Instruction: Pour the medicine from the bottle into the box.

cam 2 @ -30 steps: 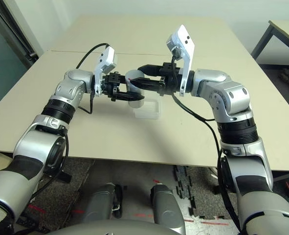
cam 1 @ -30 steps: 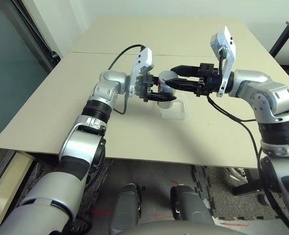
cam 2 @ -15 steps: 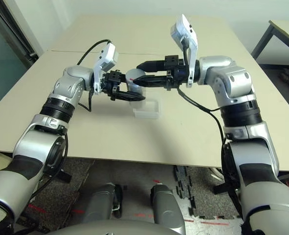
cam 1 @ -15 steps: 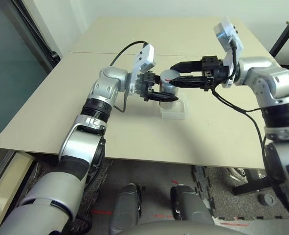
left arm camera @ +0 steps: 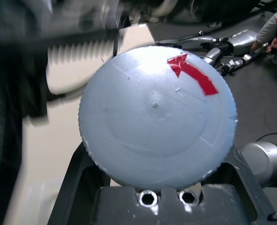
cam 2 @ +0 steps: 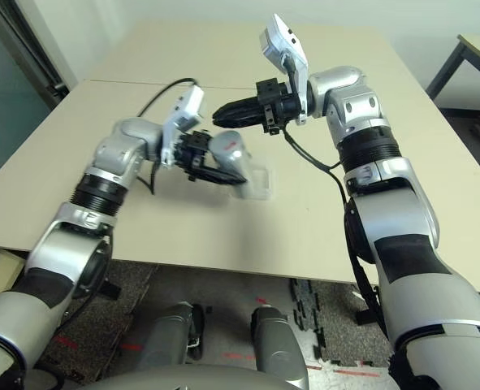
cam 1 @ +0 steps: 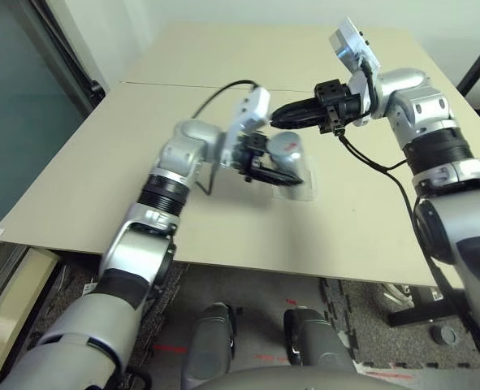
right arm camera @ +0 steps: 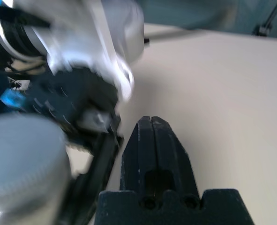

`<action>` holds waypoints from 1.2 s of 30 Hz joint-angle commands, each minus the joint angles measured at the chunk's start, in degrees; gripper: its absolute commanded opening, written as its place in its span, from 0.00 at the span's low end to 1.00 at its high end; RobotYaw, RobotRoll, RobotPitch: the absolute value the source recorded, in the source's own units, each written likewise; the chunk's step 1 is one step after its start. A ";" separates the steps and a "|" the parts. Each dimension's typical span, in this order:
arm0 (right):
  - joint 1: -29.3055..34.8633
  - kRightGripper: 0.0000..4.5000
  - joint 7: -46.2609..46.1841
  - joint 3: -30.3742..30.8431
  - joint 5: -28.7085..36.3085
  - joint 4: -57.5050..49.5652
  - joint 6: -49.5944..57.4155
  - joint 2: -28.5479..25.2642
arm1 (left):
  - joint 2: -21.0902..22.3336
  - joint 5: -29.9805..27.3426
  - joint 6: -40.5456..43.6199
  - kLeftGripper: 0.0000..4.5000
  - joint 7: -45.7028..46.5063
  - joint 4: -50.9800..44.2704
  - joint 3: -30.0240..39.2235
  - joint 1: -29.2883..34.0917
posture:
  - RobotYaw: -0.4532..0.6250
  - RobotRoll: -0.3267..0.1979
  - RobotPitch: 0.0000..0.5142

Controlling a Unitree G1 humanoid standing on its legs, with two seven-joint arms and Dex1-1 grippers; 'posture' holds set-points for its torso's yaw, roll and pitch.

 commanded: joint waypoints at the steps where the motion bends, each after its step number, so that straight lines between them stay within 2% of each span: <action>1: -0.33 0.00 -0.45 -1.67 -1.06 -0.46 0.98 -1.98 | 0.75 -1.18 0.35 0.59 0.69 -1.08 -0.18 -0.14 | 0.39 0.62 0.17; 4: 0.67 0.14 -1.68 -2.65 -1.11 -2.12 2.83 -3.54 | 0.98 -1.38 0.26 0.59 0.99 -0.84 -0.17 -0.23 | 0.38 0.62 0.17; 9: 3.05 0.54 -8.13 -5.38 -1.51 -5.29 6.00 -6.62 | 2.23 -1.16 -0.36 0.59 1.10 0.10 -0.36 -0.28 | 0.37 0.62 0.16; 13: 5.89 0.88 -11.73 -7.54 0.08 -12.77 13.01 -8.71 | 3.59 -0.90 -1.09 0.59 1.65 1.90 0.18 -0.76 | 0.36 0.62 0.16; 15: 7.60 1.00 -13.17 -8.35 1.01 -17.41 17.03 -9.36 | 4.04 -0.99 -1.37 0.59 2.07 2.77 0.45 -1.02 | 0.36 0.62 0.16; 25: 16.93 1.00 -20.17 -10.62 7.46 -40.54 32.91 -11.17 | 5.50 -0.19 -3.94 0.59 4.30 10.37 1.39 -2.09 | 0.36 0.62 0.13; 36: 19.16 1.00 -24.71 -8.31 11.68 -52.30 40.35 -10.87 | 5.54 2.09 -8.58 0.59 4.73 19.44 0.90 -3.97 | 0.35 0.62 0.12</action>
